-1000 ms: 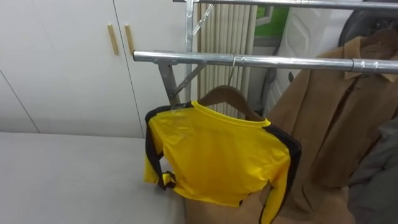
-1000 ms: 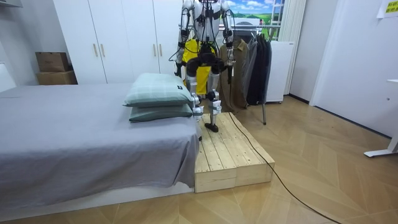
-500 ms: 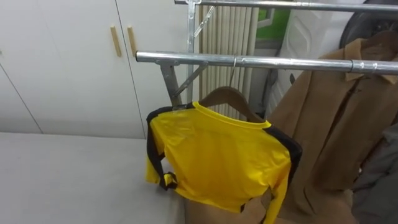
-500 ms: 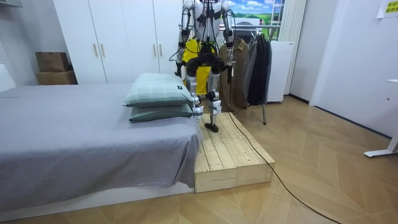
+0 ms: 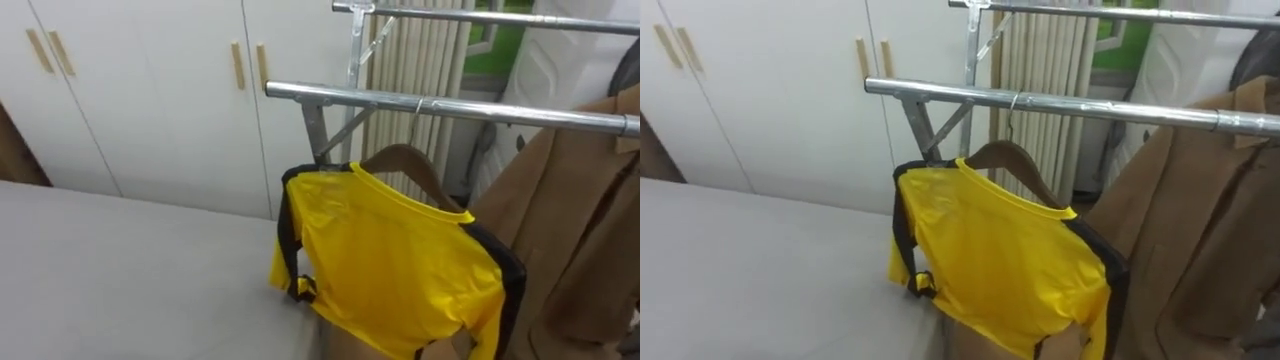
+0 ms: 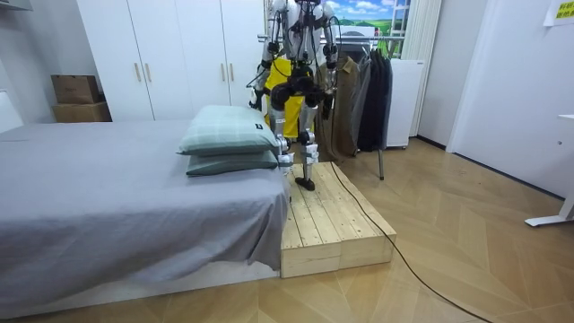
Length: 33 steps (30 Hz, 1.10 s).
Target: Hang clothes
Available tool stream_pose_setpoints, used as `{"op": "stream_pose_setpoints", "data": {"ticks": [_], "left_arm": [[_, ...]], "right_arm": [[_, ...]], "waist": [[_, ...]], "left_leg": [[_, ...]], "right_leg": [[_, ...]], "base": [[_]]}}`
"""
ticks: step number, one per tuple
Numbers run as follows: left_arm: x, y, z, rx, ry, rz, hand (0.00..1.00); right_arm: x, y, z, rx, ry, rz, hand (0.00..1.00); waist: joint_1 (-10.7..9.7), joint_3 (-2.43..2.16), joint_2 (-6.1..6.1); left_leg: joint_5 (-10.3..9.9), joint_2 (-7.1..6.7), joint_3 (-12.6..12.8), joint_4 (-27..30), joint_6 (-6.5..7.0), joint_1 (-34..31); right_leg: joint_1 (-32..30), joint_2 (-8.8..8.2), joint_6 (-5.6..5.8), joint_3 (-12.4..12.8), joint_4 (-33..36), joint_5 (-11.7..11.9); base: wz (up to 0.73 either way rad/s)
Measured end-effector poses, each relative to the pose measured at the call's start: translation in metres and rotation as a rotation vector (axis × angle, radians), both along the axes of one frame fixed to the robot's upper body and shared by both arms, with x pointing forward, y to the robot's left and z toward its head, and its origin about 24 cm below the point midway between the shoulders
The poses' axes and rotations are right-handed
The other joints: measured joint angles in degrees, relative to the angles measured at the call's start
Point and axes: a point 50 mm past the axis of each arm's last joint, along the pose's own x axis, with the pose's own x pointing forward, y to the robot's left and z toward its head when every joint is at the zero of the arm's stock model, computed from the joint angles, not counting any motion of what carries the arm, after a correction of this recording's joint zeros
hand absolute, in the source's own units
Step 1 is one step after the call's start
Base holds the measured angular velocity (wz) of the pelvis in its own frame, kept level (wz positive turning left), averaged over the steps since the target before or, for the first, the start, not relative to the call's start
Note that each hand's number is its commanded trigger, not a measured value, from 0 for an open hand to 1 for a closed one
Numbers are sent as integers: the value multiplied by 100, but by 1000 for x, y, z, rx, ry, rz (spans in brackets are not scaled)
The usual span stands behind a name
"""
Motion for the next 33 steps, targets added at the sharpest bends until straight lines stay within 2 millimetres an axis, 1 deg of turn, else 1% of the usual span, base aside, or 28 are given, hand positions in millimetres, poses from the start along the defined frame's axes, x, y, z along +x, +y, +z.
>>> {"op": "stream_pose_setpoints", "data": {"ticks": [1, 2, 3, 4, 5, 6, 8, 10, 11, 12, 13, 14, 16, 17, 18, 19, 20, 21, 22, 24, 25, 27, 28, 29, 30, 31, 32, 33], "left_arm": [[2, -4, 1, -17, -10, -6, 0], [4, -8, 2, -38, -24, -17, 0], [5, -11, 2, -48, -27, -20, 0], [5, -14, 1, -66, -27, -32, 0], [3, -15, 0, -77, -13, -41, 0], [0, -15, -1, -81, -2, -41, 0], [-13, -14, -5, -83, 37, -30, 0], [-21, -13, -7, -82, 59, -21, 0], [-27, -13, -8, -84, 73, -14, 0], [-32, -12, -9, -83, 84, -10, 0], [-34, -12, -9, -83, 88, -9, 0], [-38, -12, -10, -83, 97, -6, 0], [-42, -12, -11, -86, 109, -2, 0], [-45, -11, -11, -87, 114, -3, 0], [-44, -11, -11, -87, 114, -6, 0], [-42, -11, -11, -87, 113, -13, 0], [-40, -11, -11, -86, 119, -24, 0], [-38, -12, -11, -88, 121, -27, 0], [-36, -12, -12, -93, 128, -35, 0], [-29, -11, -11, -99, 127, -47, 0], [-25, -11, -10, -100, 124, -51, 0], [-17, -11, -7, -99, 110, -62, 0], [-16, -11, -7, -99, 110, -63, 0], [-16, -11, -7, -99, 110, -65, 0], [-15, -11, -7, -99, 109, -67, 0], [-13, -13, -8, -102, 113, -79, 0], [-12, -17, -8, -105, 117, -101, 0], [-12, -21, -9, -107, 121, -126, 0]], "right_arm": [[1, -3, 1, -16, 3, 26, 0], [2, -7, 2, -31, 5, 45, 0], [2, -9, 2, -38, 8, 53, 0], [2, -10, 3, -48, 12, 67, 0], [2, -11, 3, -57, 19, 80, 0], [2, -12, 3, -61, 27, 88, 0], [4, -15, 3, -88, 39, 113, 0], [9, -15, 4, -99, 32, 128, 0], [14, -14, 5, -99, 23, 143, 0], [20, -10, 5, -90, 8, 151, 0], [23, -7, 4, -84, 0, 153, 0], [28, -3, 4, -68, -8, 158, 0], [33, 1, 4, -57, -16, 167, 0], [38, 3, 4, -54, -25, 174, 0], [40, 4, 4, -51, -28, 174, 0], [39, 6, 4, -46, -28, 173, 0], [37, 6, 3, -46, -18, 169, 0], [35, 6, 2, -49, -11, 167, 0], [33, 4, 2, -56, -2, 162, 0], [29, 1, 2, -67, 7, 154, 0], [27, 0, 2, -75, 11, 148, 0], [27, -2, 2, -89, 14, 145, 0], [25, -1, 2, -88, 19, 139, 0], [23, 1, 0, -84, 24, 131, 0], [22, 2, 0, -81, 26, 127, 0], [20, 4, -1, -76, 28, 124, 0], [21, 6, -1, -71, 25, 120, 0], [19, 9, -2, -60, 21, 103, 0]], "waist": [[37, -8, 27], [52, -2, 61], [81, -4, 72], [143, -1, 72], [162, 23, 58], [166, 26, 56], [193, 34, 82], [262, 37, 81], [379, 37, 81], [471, 42, 74], [474, 49, 64], [476, 51, 31], [503, 49, -9], [501, 52, -42], [486, 57, -65], [466, 67, -129], [453, 85, -171], [453, 88, -187], [443, 98, -198], [378, 114, -232], [296, 112, -258], [262, 125, -275], [152, 119, -262], [29, 117, -256], [-14, 119, -277], [-64, 114, -292], [-126, 118, -297], [-189, 120, -254]], "left_leg": [[4, -2, -72, 132, -5, -154], [21, -4, -18, 277, -22, -322], [40, -2, 52, 328, -18, -389], [99, 4, 245, 374, -3, -468], [169, 32, 468, 375, 18, -481], [193, 46, 574, 378, 19, -476], [264, 172, 1058, 474, 11, -477], [307, 206, 1299, 524, 26, -481], [310, 220, 1465, 534, 30, -485], [312, 228, 1488, 536, 29, -508], [316, 238, 1506, 540, 21, -513], [323, 268, 1612, 570, 10, -506], [318, 268, 1609, 657, 15, -527], [313, 257, 1616, 667, 24, -540], [312, 250, 1633, 664, 25, -539], [299, 224, 1710, 661, 45, -526], [237, 192, 1762, 657, 134, -486], [212, 179, 1772, 656, 163, -477], [155, 169, 1763, 683, 187, -485], [64, 146, 1770, 761, 220, -521], [13, 76, 1722, 757, 262, -586], [-58, -2, 1661, 772, 310, -639], [-123, -38, 1495, 864, 351, -706], [-189, -55, 1264, 976, 405, -782], [-205, -92, 1138, 998, 433, -798], [-215, -141, 910, 1028, 520, -805], [-241, -200, 639, 1061, 578, -800], [-245, -203, 334, 1050, 614, -753]], "right_leg": [[-35, -59, -23, -188, 4, -18], [-41, -142, -39, -419, 1, -60], [-40, -189, -46, -535, 0, -84], [1, -280, -58, -770, -7, -141], [119, -383, -58, -1057, -41, -207], [177, -425, -59, -1190, -45, -243], [365, -596, -70, -1709, -37, -388], [463, -693, -62, -2020, -28, -483], [472, -714, -71, -2132, -24, -507], [495, -726, -88, -2265, -37, -521], [534, -737, -91, -2359, -48, -537], [617, -766, -68, -2505, -48, -596], [689, -794, -33, -2611, -14, -683], [706, -841, -44, -2735, 8, -715], [708, -851, -40, -2754, 27, -732], [716, -889, -15, -2787, 84, -783], [782, -931, 18, -2874, 91, -813], [809, -945, 35, -2908, 89, -826], [861, -987, 66, -3036, 91, -846], [861, -1099, 179, -3207, 225, -910], [857, -1201, 244, -3308, 390, -945], [734, -1428, 406, -3439, 822, -982], [687, -1552, 539, -3553, 1130, -940], [691, -1606, 639, -3554, 1334, -862], [700, -1628, 650, -3513, 1403, -830], [687, -1628, 638, -3263, 1570, -757], [635, -1557, 651, -2941, 1760, -614], [527, -1363, 653, -2497, 1653, -651]], "base": [[88], [97], [110], [119], [126], [134], [129], [100], [82], [58], [74], [67], [58], [34], [27], [31], [30], [30], [38], [47], [47], [48], [75], [87], [95], [92], [116], [103]]}}
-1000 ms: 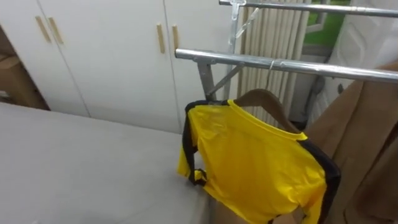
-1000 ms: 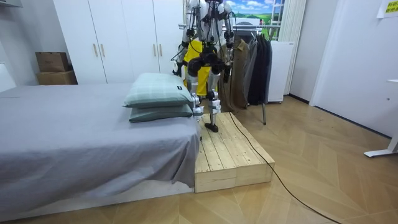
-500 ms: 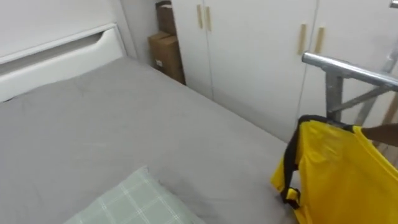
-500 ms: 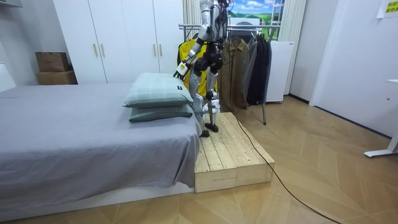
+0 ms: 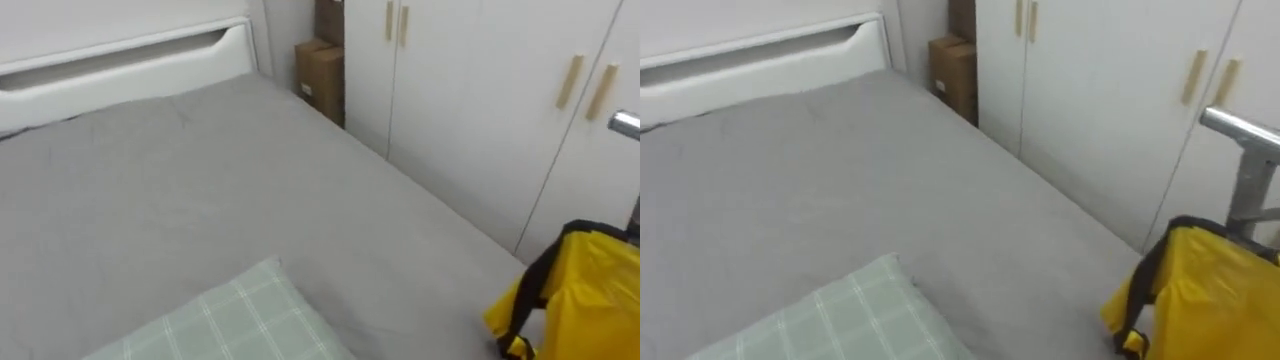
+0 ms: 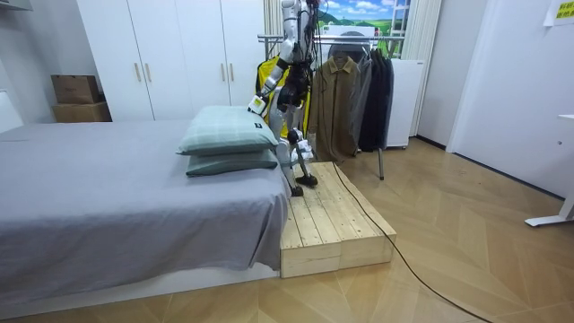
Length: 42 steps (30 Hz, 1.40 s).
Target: Hang clothes
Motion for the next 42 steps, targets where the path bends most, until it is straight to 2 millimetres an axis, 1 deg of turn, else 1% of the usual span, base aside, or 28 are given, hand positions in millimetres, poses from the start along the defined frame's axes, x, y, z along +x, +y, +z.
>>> {"op": "stream_pose_setpoints", "data": {"ticks": [1, 2, 3, 4, 5, 6, 7, 8, 9, 11, 13, 14, 15, 16, 17, 18, 19, 20, 21, 22, 24, 29, 30, 31, 35, 36, 39, 42], "left_arm": [[1, -2, 0, -1, -1, -10, 0], [2, -4, 0, -6, -4, -16, 0], [2, -5, 0, -7, -2, -19, 0], [1, -6, -1, -4, 8, -37, 0], [1, -6, -2, 0, 15, -51, 0], [-1, -6, -2, 0, 21, -50, 0], [-2, -8, -3, -5, 28, -50, 0], [-2, -8, -3, -6, 27, -49, 0], [-2, -7, -3, -5, 27, -48, 0], [-2, -6, -3, -2, 27, -48, 0], [-2, -6, -3, -1, 31, -47, 0], [-2, -6, -3, -1, 32, -47, 0], [-2, -6, -3, -1, 32, -47, 0], [-2, -6, -3, -1, 31, -47, 0], [-2, -6, -3, -1, 31, -47, 0], [-2, -6, -3, -1, 31, -47, 0], [-2, -5, -3, -1, 33, -48, 0], [-2, -4, -3, -2, 33, -51, 0], [-2, -4, -3, -2, 32, -53, 0], [-2, -4, -3, -4, 32, -56, 0], [-2, -4, -3, -3, 31, -61, 0], [-3, -4, -3, -4, 34, -61, 0], [-3, -4, -3, -4, 35, -60, 0], [-4, -4, -3, -4, 36, -60, 0], [-7, -3, -4, -2, 44, -51, 0], [-7, -3, -4, 0, 45, -47, 0], [-11, 0, -5, 16, 50, -21, 0], [-15, 4, -6, 34, 59, 22, 0]], "right_arm": [[0, 1, 0, 6, -3, -10, 0], [1, 3, 0, 12, -12, -14, 0], [2, 4, 0, 13, -15, -12, 0], [2, 5, 0, 13, -19, -13, 0], [2, 8, -1, 18, -21, -12, 0], [0, 9, -1, 21, -16, -11, 0], [-2, 9, -2, 20, -8, -6, 0], [0, 9, -2, 14, -10, 17, 0], [1, 10, -1, 13, -11, 29, 0], [4, 9, -1, 12, -16, 47, 0], [6, 9, -1, 12, -20, 54, 0], [7, 10, 0, 11, -23, 59, 0], [8, 10, 0, 11, -24, 65, 0], [9, 11, 0, 10, -22, 75, 0], [7, 11, -1, 4, -15, 84, 0], [7, 11, -1, 0, -12, 84, 0], [5, 10, -1, -3, -4, 81, 0], [3, 10, -2, -6, 2, 67, 0], [2, 9, -2, -6, 3, 59, 0], [1, 9, -2, -6, 3, 49, 0], [1, 9, -2, -5, 3, 49, 0], [0, 9, -2, 5, 9, 48, 0], [-1, 9, -3, 9, 10, 44, 0], [-4, 9, -3, 12, 14, 37, 0], [-10, 7, -3, 35, 17, -14, 0], [-11, 7, -4, 38, 17, -20, 0], [-19, 5, -4, 40, 24, -53, 0], [-23, 4, -5, 42, 31, -88, 0]], "waist": [[-6, -2, 3], [-62, 0, -2], [-113, 1, -13], [-171, -7, -67], [-174, -27, -163], [-195, -49, -194], [-128, -72, -180], [-62, -65, -165], [-48, -66, -169], [73, -53, -172], [87, -38, -158], [131, -46, -150], [141, -40, -142], [127, -13, -129], [95, -4, -131], [81, 2, -134], [36, 2, -144], [30, 11, -176], [35, 7, -185], [28, -3, -189], [-1, -10, -196], [-11, -27, -180], [-18, -28, -179], [-33, -33, -170], [-31, -81, -111], [-17, -87, -100], [-5, -87, -73], [13, -85, -75]], "left_leg": [[9, 5, -120, -11, 12, -7], [42, -3, -382, -23, 29, -43], [91, -18, -506, -23, -14, -52], [110, -67, -708, -33, 3, -31], [104, -168, -895, -17, 0, -26], [91, -215, -1023, -1, -11, -20], [69, -219, -1139, -19, -48, 10], [66, -225, -1214, -52, -79, 6], [79, -220, -1255, -95, -97, 13], [117, -205, -1309, -262, -152, 113], [125, -183, -1316, -335, -170, 199], [122, -159, -1325, -339, -184, 189], [128, -152, -1336, -350, -197, 185], [140, -161, -1409, -384, -217, 183], [149, -169, -1491, -395, -233, 169], [150, -170, -1496, -393, -235, 164], [152, -165, -1463, -384, -238, 160], [152, -137, -1319, -376, -238, 158], [152, -108, -1198, -370, -238, 152], [153, -99, -1147, -337, -239, 126], [165, -117, -1230, -348, -259, 127], [229, -133, -1230, -432, -292, 130], [235, -130, -1209, -431, -292, 129], [243, -114, -1133, -431, -292, 125], [276, -119, -1097, -499, -286, 173], [283, -121, -1091, -517, -285, 189], [289, -122, -1084, -557, -291, 252], [365, -146, -1084, -739, -302, 385]], "right_leg": [[-40, 145, -2, 245, -178, -43], [-160, 397, -14, 637, -590, -52], [-199, 471, -32, 815, -829, -23], [-191, 602, -28, 1134, -1469, 199], [-173, 617, 35, 1367, -1968, 782], [-119, 610, -24, 1367, -1998, 982], [44, 641, -5, 1226, -2218, 965], [160, 693, 16, 1119, -2427, 975], [192, 707, -7, 1053, -2496, 993], [268, 734, -101, 1048, -2521, 1004], [331, 755, -135, 1039, -2537, 968], [347, 782, -150, 1023, -2578, 962], [355, 792, -159, 1011, -2600, 960], [390, 796, -172, 935, -2646, 952], [453, 796, -179, 827, -2720, 946], [482, 792, -182, 775, -2733, 935], [574, 789, -181, 634, -2803, 917], [623, 771, -185, 529, -2801, 872], [641, 759, -187, 480, -2794, 848], [672, 726, -187, 375, -2792, 823], [728, 713, -185, 241, -2804, 797], [753, 707, -184, 109, -2808, 790], [764, 695, -184, 89, -2812, 787], [779, 681, -176, 49, -2813, 767], [845, 712, -159, 34, -2896, 783], [850, 709, -160, 38, -2901, 788], [882, 704, -159, 44, -2900, 785], [932, 683, -159, 49, -2912, 775]], "base": [[113], [96], [122], [113], [113], [90], [65], [45], [28], [12], [0], [4], [13], [32], [39], [53], [53], [53], [47], [38], [36], [15], [17], [19], [6], [-4], [-1], [0]]}}
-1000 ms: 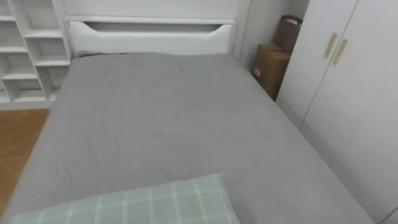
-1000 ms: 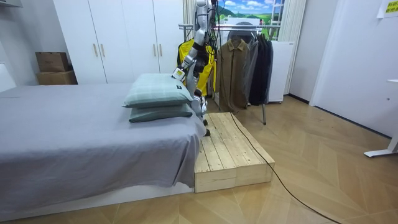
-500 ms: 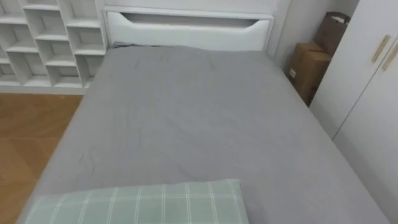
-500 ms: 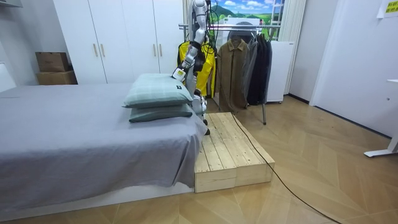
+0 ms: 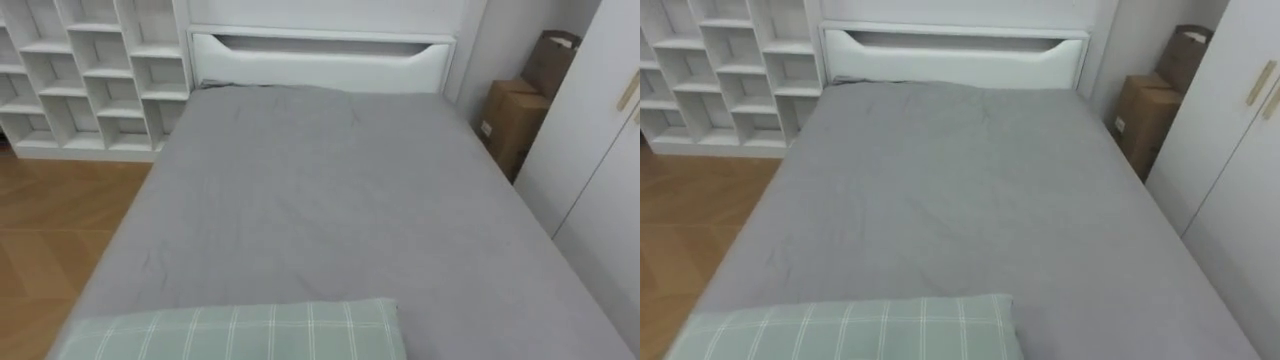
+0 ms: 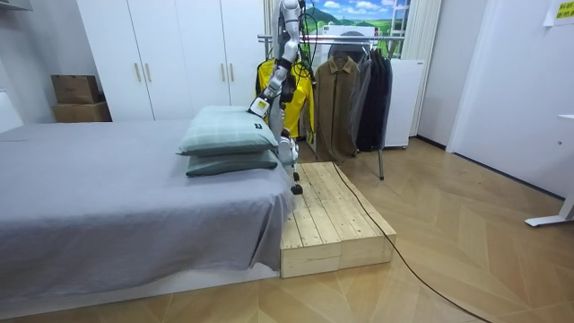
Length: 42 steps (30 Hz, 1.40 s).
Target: Hang clothes
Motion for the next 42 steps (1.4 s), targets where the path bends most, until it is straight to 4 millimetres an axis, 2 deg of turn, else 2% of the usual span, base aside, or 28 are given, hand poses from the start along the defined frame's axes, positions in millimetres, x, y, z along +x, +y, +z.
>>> {"op": "stream_pose_setpoints", "data": {"ticks": [5, 8, 12, 15, 17, 20, 23, 28, 42], "left_arm": [[-20, 17, -3, 112, 46, 114, 0], [-38, 25, -5, 172, 92, 214, 0], [-57, 39, -7, 252, 159, 337, 0], [-80, 48, -10, 315, 260, 401, 0], [-103, 53, -10, 371, 362, 446, 0], [-131, 55, -10, 428, 494, 460, 0], [-150, 53, -9, 446, 579, 454, 0], [-159, 50, -8, 439, 637, 448, 0], [-143, 49, -11, 431, 630, 381, 0]], "right_arm": [[-5, -3, 0, -6, 8, -30, 0], [-6, -4, 0, -12, 16, -32, 0], [-8, -5, 0, -14, 28, -47, 0], [-9, -5, 0, -12, 37, -58, 0], [-12, -6, -1, -9, 50, -71, 0], [-16, -6, -1, -9, 75, -101, 0], [-17, -6, -2, -7, 86, -113, 0], [-17, -5, -2, 6, 92, -146, 0], [-19, -4, -2, 48, 94, -171, 0]], "waist": [[49, -18, 62], [77, -12, 140], [177, 9, 155], [210, 11, 154], [211, 8, 141], [216, 3, 143], [208, -2, 144], [221, -1, 131], [168, 1, 124]], "left_leg": [[71, -26, -8, -183, -11, 211], [71, -35, -5, -269, -11, 291], [71, -43, -12, -272, -11, 293], [70, -58, -24, -277, -10, 292], [66, -70, -26, -292, -3, 294], [52, -91, -31, -293, 20, 290], [44, -114, -56, -277, 33, 283], [39, -141, -80, -255, 54, 295], [45, -165, -66, -259, 72, 294]], "right_leg": [[154, -10, -5, -2, -71, 0], [202, -12, 3, 2, -85, -14], [203, -19, 12, -10, -81, -32], [208, -32, 20, -34, -79, -38], [209, -45, 30, -39, -77, -44], [210, -65, 48, -43, -70, -52], [230, -90, 66, -74, -67, -56], [275, -122, 96, -125, -64, -68], [293, -157, 128, -178, -57, -83]], "base": [[0], [0], [1], [3], [0], [0], [6], [6], [1]]}}
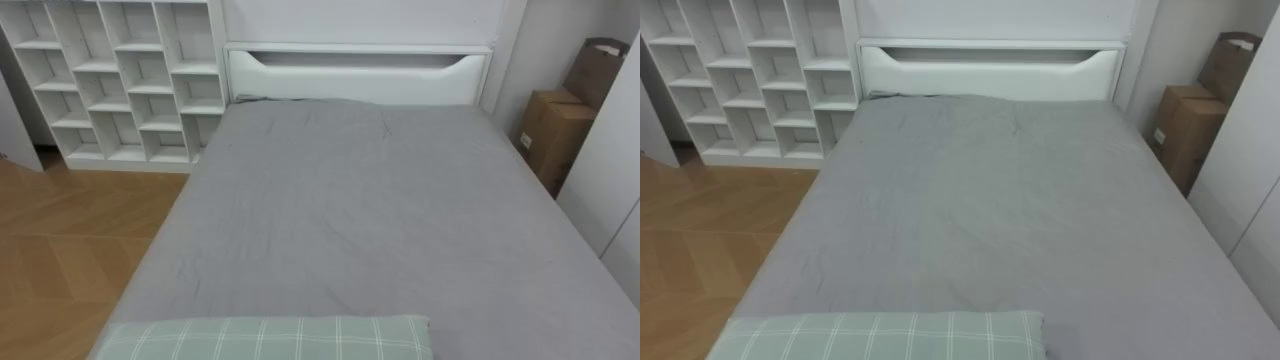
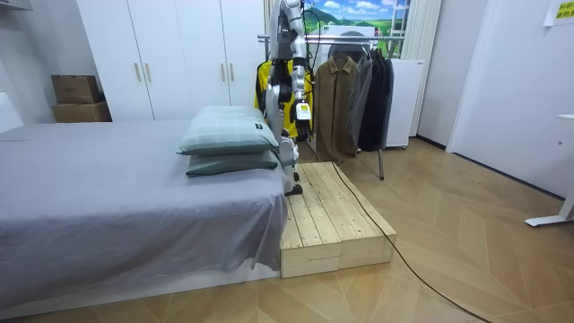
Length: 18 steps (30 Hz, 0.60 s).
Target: Hang clothes
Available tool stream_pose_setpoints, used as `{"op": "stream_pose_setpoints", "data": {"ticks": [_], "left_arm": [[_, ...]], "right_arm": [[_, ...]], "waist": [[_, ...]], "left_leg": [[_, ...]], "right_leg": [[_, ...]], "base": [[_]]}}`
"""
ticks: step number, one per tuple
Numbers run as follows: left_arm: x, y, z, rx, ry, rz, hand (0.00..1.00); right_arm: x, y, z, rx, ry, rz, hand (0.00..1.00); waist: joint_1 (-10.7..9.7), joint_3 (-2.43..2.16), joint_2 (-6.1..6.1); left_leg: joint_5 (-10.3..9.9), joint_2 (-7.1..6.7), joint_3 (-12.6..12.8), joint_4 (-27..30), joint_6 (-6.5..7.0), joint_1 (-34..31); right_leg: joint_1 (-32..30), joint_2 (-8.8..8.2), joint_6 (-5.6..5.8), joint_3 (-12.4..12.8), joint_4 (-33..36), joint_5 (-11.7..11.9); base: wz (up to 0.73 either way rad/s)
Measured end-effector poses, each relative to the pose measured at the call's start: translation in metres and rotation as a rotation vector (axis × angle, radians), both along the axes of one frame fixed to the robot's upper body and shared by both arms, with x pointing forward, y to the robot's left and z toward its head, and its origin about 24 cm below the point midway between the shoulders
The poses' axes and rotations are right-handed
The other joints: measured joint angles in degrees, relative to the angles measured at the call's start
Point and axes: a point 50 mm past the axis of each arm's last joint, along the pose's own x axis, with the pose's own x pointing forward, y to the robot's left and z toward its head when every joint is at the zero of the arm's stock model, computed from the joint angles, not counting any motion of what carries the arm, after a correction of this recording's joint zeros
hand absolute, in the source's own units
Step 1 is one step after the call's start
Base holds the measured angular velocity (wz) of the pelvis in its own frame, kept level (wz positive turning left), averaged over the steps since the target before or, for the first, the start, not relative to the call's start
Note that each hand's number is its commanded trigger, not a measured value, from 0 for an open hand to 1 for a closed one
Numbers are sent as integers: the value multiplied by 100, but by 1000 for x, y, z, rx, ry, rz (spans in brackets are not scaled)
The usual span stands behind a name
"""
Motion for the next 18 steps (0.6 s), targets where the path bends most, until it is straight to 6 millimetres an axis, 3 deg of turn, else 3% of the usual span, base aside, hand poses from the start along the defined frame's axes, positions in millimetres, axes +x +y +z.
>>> {"op": "stream_pose_setpoints", "data": {"ticks": [8, 18], "left_arm": [[27, -5, -4, -57, -58, -92, 0], [41, 0, -4, -56, -93, -113, 0]], "right_arm": [[0, 3, 0, 22, -4, 10, 0], [1, 5, -1, 45, -8, 14, 0]], "waist": [[-6, 9, -70], [-35, 10, -137]], "left_leg": [[-7, 5, 16, 0, 8, -8], [-27, -5, 33, 2, 38, -9]], "right_leg": [[-11, 5, 1, 13, -10, 0], [-10, -2, 19, 27, -20, 3]], "base": [[0], [0]]}}
